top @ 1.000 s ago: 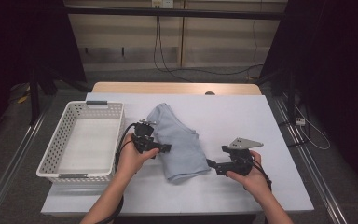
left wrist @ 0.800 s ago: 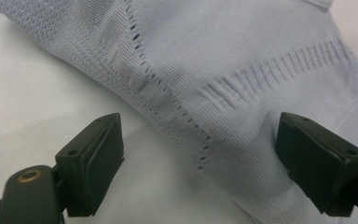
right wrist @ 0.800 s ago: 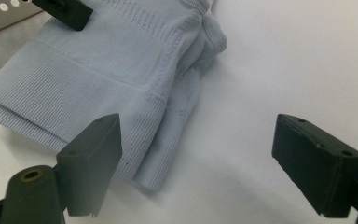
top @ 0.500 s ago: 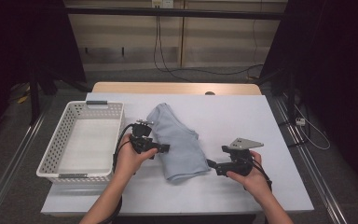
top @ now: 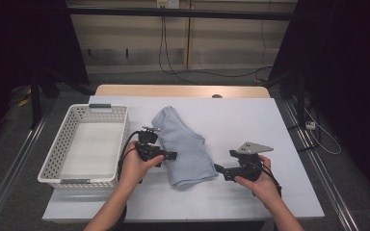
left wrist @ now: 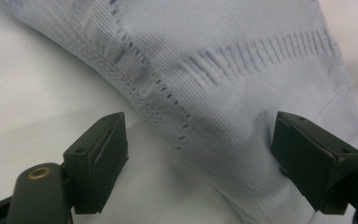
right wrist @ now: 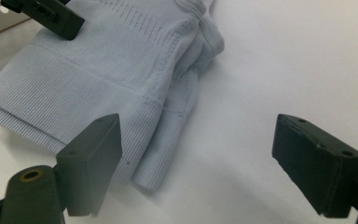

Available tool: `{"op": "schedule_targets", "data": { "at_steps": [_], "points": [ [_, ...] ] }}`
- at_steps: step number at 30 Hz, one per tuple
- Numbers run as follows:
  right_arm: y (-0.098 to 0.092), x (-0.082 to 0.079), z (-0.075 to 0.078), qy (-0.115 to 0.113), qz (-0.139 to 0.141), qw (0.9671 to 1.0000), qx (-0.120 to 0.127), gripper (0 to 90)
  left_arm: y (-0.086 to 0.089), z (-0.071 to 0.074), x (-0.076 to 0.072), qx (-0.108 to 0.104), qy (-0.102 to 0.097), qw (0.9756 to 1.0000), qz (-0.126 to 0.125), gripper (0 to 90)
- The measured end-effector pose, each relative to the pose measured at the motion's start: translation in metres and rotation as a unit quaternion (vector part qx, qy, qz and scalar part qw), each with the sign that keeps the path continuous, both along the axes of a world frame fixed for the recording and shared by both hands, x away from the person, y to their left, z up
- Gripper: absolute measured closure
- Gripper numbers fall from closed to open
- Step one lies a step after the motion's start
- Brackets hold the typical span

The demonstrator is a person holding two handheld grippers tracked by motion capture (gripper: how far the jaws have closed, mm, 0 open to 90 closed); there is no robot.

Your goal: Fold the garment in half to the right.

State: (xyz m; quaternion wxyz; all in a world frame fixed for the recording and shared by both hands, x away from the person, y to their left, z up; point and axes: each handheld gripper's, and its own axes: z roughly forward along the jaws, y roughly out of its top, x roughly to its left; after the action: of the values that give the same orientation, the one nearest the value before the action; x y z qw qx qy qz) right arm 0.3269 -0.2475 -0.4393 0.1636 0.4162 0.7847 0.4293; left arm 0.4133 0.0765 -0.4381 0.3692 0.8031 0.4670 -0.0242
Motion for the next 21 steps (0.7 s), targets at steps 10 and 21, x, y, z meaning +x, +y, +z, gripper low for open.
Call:
{"op": "schedule_targets", "data": {
  "at_steps": [10,21],
  "points": [
    [0.0,0.0,0.0,0.001,0.0,1.0,0.0,16.2,-0.01,-0.009,-0.002,-0.002,0.001,1.0,0.008,22.9],
    [0.0,0.0,0.001,-0.002,0.001,1.0,0.0,16.2,-0.019,-0.011,0.0,-0.019,0.01,0.9994,0.026,37.0]
  ]
}}
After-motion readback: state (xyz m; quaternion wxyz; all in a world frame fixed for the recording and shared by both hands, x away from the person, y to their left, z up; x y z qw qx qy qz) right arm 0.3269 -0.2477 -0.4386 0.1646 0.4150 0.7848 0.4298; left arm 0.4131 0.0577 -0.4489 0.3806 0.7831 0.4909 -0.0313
